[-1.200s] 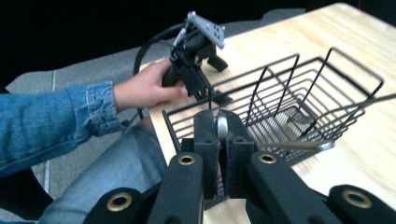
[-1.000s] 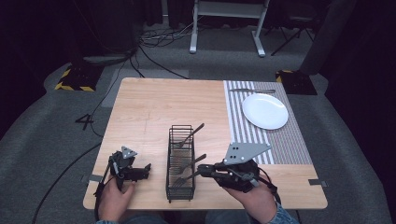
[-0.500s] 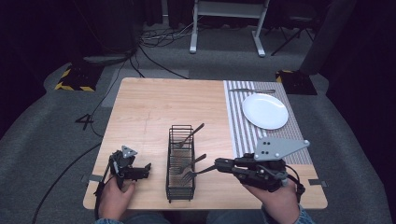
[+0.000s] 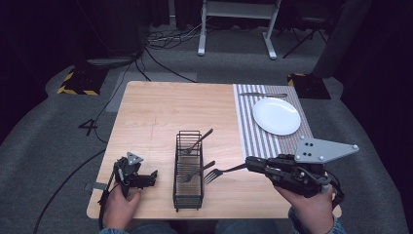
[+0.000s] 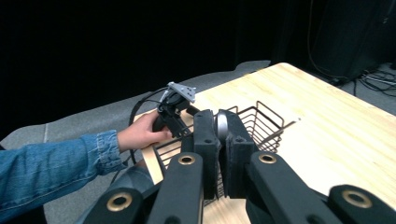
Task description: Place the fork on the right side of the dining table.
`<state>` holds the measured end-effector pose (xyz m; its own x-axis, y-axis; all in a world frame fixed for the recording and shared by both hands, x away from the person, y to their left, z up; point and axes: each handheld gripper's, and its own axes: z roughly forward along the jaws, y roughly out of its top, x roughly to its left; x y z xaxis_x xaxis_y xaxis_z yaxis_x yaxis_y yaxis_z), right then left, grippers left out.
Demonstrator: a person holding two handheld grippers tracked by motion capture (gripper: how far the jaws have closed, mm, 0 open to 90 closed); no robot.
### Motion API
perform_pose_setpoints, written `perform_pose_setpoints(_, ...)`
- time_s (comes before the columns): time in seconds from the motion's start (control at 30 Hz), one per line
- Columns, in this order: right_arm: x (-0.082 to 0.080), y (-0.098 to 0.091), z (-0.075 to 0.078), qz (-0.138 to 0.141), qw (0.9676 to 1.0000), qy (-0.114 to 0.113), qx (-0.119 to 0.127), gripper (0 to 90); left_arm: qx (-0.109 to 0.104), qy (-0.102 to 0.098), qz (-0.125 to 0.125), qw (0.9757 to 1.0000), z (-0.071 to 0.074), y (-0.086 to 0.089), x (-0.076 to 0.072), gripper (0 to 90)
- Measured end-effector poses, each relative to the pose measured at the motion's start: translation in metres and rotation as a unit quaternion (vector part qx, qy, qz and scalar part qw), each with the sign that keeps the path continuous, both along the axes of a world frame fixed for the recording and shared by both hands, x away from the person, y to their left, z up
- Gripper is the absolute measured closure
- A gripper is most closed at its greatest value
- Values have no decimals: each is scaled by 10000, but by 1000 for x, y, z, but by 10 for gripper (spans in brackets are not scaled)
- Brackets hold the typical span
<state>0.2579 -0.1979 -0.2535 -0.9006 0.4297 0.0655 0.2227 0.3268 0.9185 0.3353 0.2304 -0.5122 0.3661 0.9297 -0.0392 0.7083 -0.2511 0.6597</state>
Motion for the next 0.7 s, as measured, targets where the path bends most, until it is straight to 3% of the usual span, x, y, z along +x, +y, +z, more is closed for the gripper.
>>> perform_pose_setpoints(0.37,10,-18,3,-375,9992,-34,-114,868,-1,2,6,10000,0,0,0,6)
perform_pose_setpoints(0.7,35,-37,-6,-947,9952,-24,-248,867,7,2,23,10000,0,0,-1,6)
